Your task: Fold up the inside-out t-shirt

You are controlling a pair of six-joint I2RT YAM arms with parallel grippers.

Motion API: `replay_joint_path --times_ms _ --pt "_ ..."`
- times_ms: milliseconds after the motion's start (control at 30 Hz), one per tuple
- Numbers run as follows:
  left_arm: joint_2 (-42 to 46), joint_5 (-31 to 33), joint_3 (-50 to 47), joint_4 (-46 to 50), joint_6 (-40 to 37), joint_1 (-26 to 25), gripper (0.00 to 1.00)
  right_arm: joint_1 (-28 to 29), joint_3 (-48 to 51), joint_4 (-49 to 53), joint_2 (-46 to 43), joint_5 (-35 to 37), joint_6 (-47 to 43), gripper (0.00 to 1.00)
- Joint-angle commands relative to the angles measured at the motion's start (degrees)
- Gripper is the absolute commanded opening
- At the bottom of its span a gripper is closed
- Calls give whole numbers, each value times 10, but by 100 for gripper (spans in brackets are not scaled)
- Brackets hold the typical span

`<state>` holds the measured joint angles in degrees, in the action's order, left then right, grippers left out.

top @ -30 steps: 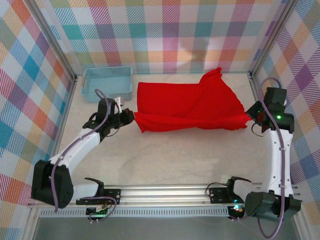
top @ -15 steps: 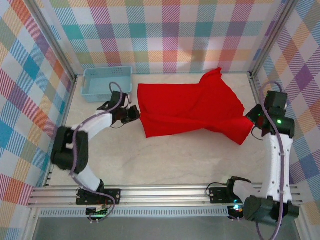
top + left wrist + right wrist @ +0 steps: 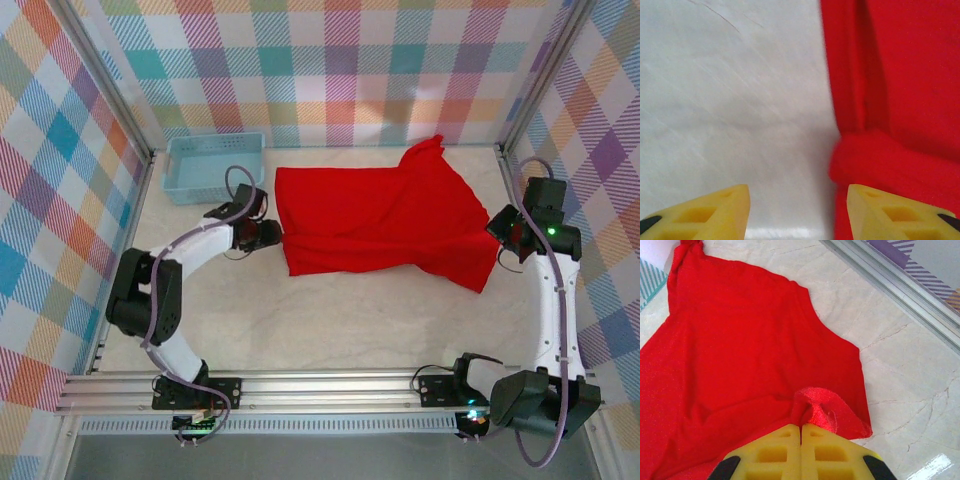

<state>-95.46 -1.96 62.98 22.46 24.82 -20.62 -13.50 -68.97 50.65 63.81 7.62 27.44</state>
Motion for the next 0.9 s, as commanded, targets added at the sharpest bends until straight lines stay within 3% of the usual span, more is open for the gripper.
replay_joint_path --times_ms 0,300,400,533,733,867 --pt "17 8 -9 6 5 -32 57 -4 7 -18 -4 -12 -12 0" --pt "-86 38 61 41 21 -44 50 -3 16 -20 -7 -9 -14 0" --pt "-103 46 68 35 22 -44 43 -4 17 -21 -6 -12 -15 0" --pt "-99 48 67 24 17 -43 25 -4 17 -19 -4 -4 -16 0" --pt "-4 45 17 -17 -10 -43 5 -3 -13 5 -6 29 -7 0" --pt "138 7 -64 -99 -40 -43 1 -4 -66 38 -15 40 -4 0"
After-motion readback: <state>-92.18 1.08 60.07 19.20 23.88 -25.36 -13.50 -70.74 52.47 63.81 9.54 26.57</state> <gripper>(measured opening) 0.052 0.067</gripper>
